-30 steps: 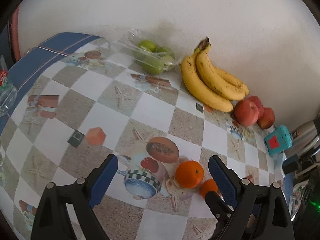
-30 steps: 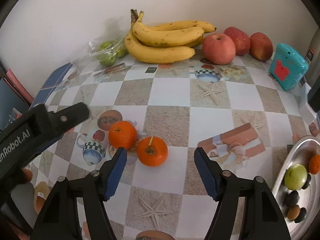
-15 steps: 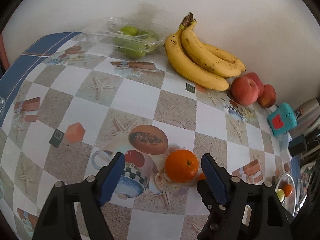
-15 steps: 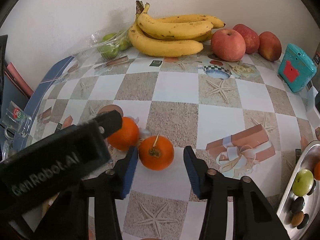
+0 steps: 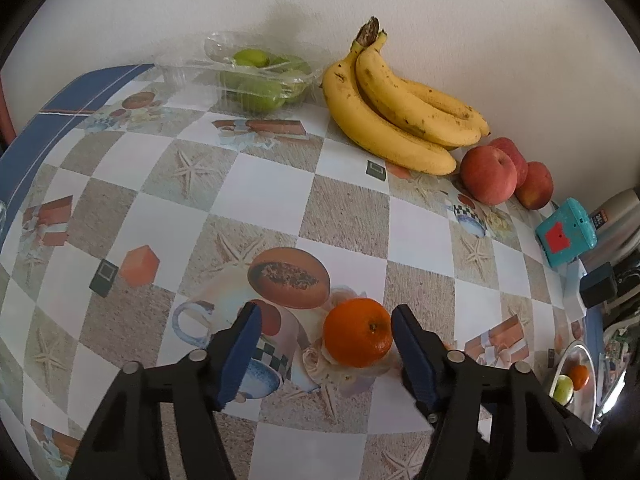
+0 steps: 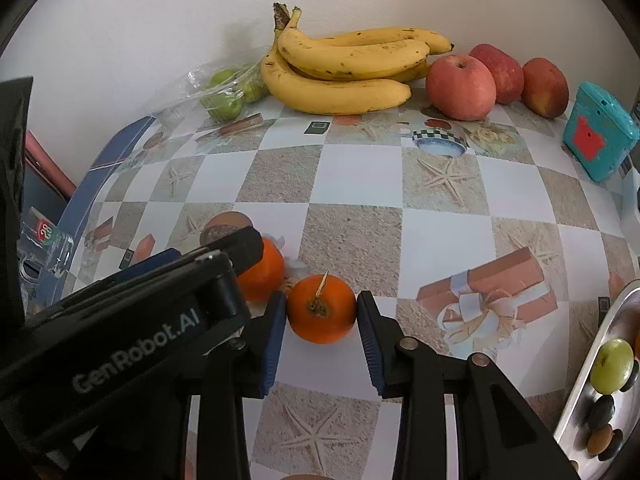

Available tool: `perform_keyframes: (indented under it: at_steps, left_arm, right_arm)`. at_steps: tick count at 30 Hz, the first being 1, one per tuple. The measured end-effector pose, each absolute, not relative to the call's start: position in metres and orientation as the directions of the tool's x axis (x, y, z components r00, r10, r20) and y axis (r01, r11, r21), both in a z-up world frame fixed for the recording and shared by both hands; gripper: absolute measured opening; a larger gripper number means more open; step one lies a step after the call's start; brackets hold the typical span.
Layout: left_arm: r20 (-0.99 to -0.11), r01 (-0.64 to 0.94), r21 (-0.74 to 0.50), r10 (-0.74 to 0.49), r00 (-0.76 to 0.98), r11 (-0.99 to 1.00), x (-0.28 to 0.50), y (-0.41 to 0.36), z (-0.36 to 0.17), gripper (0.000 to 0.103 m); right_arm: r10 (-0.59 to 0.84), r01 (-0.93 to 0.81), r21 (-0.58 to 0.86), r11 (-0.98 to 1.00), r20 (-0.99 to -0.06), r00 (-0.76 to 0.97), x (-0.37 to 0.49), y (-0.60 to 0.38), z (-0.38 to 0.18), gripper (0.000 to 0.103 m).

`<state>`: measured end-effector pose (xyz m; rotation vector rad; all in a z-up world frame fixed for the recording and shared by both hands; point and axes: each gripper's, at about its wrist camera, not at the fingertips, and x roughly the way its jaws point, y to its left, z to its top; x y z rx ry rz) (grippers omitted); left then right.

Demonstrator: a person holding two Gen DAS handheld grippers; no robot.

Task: Organize fruits
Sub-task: 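Close the left tool on an orange while the right tool grasps the stemmed tangerine, then lift the orange with the left tool while the right tool carries the tangerine over the bowl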

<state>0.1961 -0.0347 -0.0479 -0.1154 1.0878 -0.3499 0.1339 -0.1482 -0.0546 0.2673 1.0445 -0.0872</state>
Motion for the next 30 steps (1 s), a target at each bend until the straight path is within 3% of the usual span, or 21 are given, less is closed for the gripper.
perform_keyframes:
  at_steps: [10,12,16,30]
  left_arm:
    - [-0.851,0.244,-0.262,-0.343,0.397,0.933,0.192,-0.045,-0.051,0.062]
    - [-0.853,0.249,-0.263,-0.345,0.391,0.932,0.191,-0.047,-0.053,0.052]
    - [-0.848,0.254,-0.283,-0.364,0.384,0.925,0.19,-0.048,-0.051,0.042]
    - [-0.856,0.238,-0.255,-0.333,0.395,0.937,0.179,-0.043,-0.033,0.041]
  right_arm:
    - [0.017,0.238,0.154,0.959,-0.869,0.495,0.125,-0.168,-0.052,0.038]
    - [0.018,0.244,0.158,0.957,-0.869,0.494,0.124,-0.171,-0.051,0.038]
    - [0.017,0.249,0.158,0.956,-0.872,0.49,0.122,-0.174,-0.052,0.038]
    - [-0.001,0.255,0.142,0.956,-0.873,0.487,0.113,-0.174,-0.042,0.038]
